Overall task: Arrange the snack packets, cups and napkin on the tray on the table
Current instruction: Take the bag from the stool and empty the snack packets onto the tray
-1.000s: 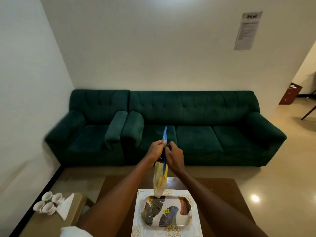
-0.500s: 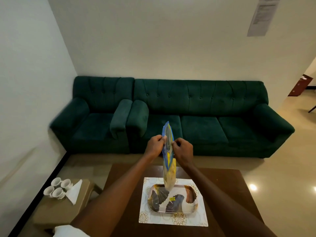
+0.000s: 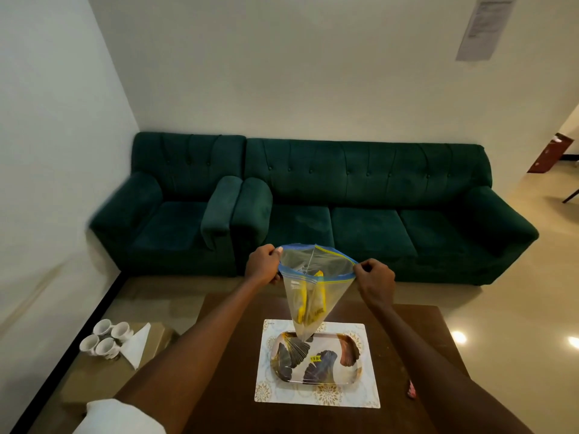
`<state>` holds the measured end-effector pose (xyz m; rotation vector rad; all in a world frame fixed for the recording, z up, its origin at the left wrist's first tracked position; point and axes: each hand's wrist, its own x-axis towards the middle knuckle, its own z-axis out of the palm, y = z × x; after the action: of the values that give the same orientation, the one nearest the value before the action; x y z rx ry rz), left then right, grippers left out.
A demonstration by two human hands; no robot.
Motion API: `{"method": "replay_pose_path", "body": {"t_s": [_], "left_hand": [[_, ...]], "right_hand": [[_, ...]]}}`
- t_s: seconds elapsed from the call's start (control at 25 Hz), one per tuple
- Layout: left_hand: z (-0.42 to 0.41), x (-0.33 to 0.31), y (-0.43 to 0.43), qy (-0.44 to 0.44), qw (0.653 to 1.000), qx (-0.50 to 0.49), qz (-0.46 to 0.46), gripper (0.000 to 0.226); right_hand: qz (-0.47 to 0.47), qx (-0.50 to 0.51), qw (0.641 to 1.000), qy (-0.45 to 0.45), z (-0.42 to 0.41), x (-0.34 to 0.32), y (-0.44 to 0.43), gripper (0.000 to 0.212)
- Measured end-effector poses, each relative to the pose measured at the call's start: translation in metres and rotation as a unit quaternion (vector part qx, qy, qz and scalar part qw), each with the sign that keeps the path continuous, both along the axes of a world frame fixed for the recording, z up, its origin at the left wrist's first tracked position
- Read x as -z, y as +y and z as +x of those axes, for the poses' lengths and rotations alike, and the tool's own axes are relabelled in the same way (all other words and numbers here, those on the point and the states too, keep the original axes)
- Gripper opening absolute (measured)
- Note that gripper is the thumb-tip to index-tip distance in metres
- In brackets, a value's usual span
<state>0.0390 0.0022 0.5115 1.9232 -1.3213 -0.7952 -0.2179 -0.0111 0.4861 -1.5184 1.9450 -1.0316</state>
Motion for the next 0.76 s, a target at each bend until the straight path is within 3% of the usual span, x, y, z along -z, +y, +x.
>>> {"method": "replay_pose_path", "body": {"t_s": [0.48, 0.64, 0.72, 0.76], "left_hand": [[-0.013, -0.001, 0.002, 0.064, 0.995, 0.079, 0.01, 0.032], [-0.019, 0.0, 0.003, 0.088, 0.992, 0.085, 0.017, 0.031], [-0.024, 0.0, 0.004, 0.081, 0.992, 0.093, 0.019, 0.031], [-0.027, 0.0, 0.005, 0.076, 0.992, 0.099, 0.017, 0.031]], "right_hand": [[-0.005, -0.029, 0.999, -0.017, -0.001, 0.007, 0.012, 0.019], [-0.111, -0.001, 0.994, -0.008, 0.02, -0.011, 0.018, 0.022], [-0.135, -0.042, 0.99, -0.004, 0.044, -0.025, 0.016, 0.019], [-0.096, -0.079, 0.992, 0.006, 0.056, -0.028, 0.014, 0.018]]}}
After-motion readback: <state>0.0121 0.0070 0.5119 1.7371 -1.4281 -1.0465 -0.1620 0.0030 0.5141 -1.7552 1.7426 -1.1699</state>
